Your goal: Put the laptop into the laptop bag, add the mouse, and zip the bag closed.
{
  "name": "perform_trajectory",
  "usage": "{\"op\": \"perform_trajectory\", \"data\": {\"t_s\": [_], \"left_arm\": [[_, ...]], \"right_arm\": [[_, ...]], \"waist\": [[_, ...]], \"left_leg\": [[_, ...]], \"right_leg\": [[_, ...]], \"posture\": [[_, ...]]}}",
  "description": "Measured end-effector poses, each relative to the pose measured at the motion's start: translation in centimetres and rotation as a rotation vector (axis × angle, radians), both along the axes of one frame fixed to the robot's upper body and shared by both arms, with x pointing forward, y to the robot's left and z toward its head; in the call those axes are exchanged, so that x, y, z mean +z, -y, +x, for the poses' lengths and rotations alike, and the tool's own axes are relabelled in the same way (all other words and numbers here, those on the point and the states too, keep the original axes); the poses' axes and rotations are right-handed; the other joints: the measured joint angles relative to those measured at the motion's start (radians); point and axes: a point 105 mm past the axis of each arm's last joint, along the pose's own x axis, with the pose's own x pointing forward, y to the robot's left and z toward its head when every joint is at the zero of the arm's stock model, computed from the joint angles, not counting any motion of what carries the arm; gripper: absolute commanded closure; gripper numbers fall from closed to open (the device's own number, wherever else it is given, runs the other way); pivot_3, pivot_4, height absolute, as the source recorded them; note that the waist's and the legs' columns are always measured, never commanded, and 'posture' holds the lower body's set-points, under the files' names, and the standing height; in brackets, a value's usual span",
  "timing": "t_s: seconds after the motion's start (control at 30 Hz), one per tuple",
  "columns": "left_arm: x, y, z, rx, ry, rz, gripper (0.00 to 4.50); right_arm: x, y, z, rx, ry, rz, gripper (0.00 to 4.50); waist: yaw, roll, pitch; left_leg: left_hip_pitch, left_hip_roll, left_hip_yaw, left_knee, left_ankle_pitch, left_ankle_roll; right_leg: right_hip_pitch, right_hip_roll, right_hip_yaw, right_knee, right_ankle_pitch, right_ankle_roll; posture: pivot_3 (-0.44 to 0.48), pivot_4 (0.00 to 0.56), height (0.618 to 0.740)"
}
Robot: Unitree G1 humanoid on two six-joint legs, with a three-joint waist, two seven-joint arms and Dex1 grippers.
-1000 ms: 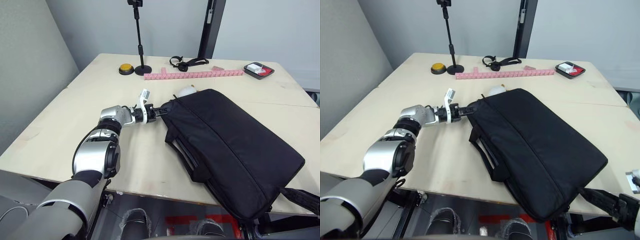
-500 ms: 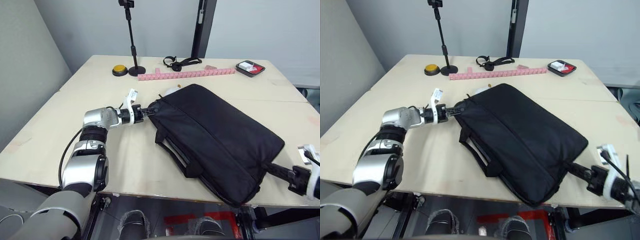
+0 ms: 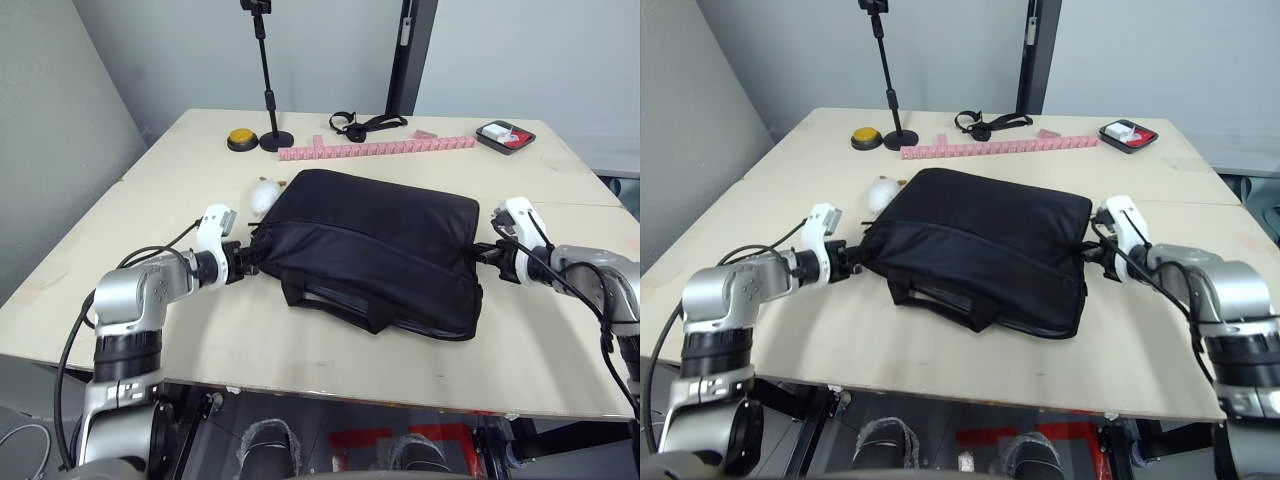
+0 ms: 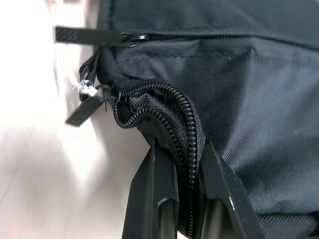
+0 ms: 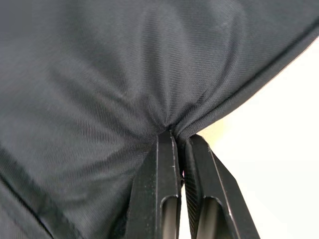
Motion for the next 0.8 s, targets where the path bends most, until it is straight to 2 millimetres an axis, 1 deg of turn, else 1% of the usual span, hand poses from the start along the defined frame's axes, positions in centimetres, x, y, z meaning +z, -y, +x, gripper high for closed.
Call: {"op": "perform_trajectory", "data": {"t_s": [0.1,0.2,0.3,0.4,0.47,0.5,0.53,0.63,0.7,0.77,0.8], "left_arm": [[-0.2,0.5,-1.6,0.024,-0.017,0.025,4.5],[-0.4,0.8,-2.4,0.075,-0.032,0.002,4.5],[-0.5,1.0,-2.5,0.128,-0.037,-0.033,4.5],[-0.7,1.1,-2.4,0.176,-0.043,-0.065,4.5],[-0.8,1.0,-2.2,0.22,-0.058,-0.099,3.62],[-0.8,1.0,-2.2,0.239,-0.065,-0.123,3.22],[-0.9,1.0,-2.2,0.252,-0.075,-0.139,2.91],[-1.1,0.7,-2.4,0.264,-0.093,-0.152,1.87],[-1.0,0.8,-2.7,0.232,-0.09,-0.157,1.16],[-0.5,1.0,-3.1,0.174,-0.071,-0.175,1.16],[-0.2,0.9,-3.4,0.138,-0.062,-0.178,1.16]], "right_arm": [[0.6,-0.3,1.1,-0.003,-0.002,-0.024,4.41],[0.9,-0.4,1.7,0.006,-0.012,-0.025,4.41],[0.4,-0.2,1.8,0.015,-0.037,-0.013,3.42],[0.3,-0.3,1.8,0.037,-0.037,0.002,2.4],[0.4,-0.6,1.8,0.061,-0.037,0.021,1.76],[0.5,-0.7,1.7,0.07,-0.035,0.033,1.32],[0.7,-0.8,1.6,0.081,-0.035,0.048,1.06],[1.1,-1.0,1.3,0.113,-0.037,0.064,0.04],[2.0,-1.2,0.9,0.139,-0.022,0.081,0.0],[3.3,-1.1,0.5,0.162,0.01,0.105,0.0],[4.0,-1.1,0.3,0.178,0.029,0.109,0.0]], "waist": [[-0.004,0.0,0.0],[-0.003,0.0,0.0],[-0.002,0.0,0.0],[-0.002,0.0,-0.001],[-0.003,0.0,-0.001],[-0.003,0.0,-0.001],[-0.004,0.0,-0.001],[-0.005,0.0,-0.001],[-0.005,0.0,0.0],[-0.004,0.0,0.0],[-0.003,0.0,0.0]], "left_leg": [[0.0,0.0,0.0,0.001,0.0,0.0],[0.001,0.0,0.0,0.001,0.0,0.0],[0.0,0.0,0.0,0.001,0.0,0.0],[0.002,0.0,0.0,0.002,0.0,0.0],[0.003,0.0,0.001,0.005,0.0,0.0],[0.003,0.0,0.001,0.005,-0.001,-0.001],[0.003,0.0,0.002,0.006,-0.002,-0.003],[0.002,0.0,0.002,0.007,-0.003,-0.005],[0.0,0.0,0.003,0.008,-0.003,-0.004],[-0.001,0.0,0.003,0.007,0.001,0.002],[-0.001,0.0,0.003,0.006,0.001,0.002]], "right_leg": [[0.0,0.0,0.001,0.001,0.0,0.0],[0.0,0.0,0.001,0.001,0.0,0.0],[0.0,0.0,0.001,0.001,0.0,0.0],[0.001,0.0,0.002,0.002,0.0,0.0],[0.001,0.0,0.003,0.004,0.001,0.0],[0.001,0.0,0.004,0.005,0.001,-0.001],[0.001,0.0,0.005,0.005,0.002,-0.001],[0.001,0.0,0.006,0.005,0.002,-0.001],[-0.001,0.0,0.006,0.005,0.002,-0.001],[-0.003,0.001,0.006,0.005,0.002,-0.001],[-0.004,0.001,0.006,0.005,0.002,-0.001]], "posture": [[0.0,0.15,0.733],[0.0,0.15,0.733],[0.0,0.15,0.733],[0.0,0.15,0.733],[0.0,0.15,0.733],[0.0,0.15,0.733],[0.0,0.15,0.733],[0.0,0.15,0.733],[0.0,0.15,0.733],[0.0,0.15,0.733],[0.0,0.15,0.733]]}}
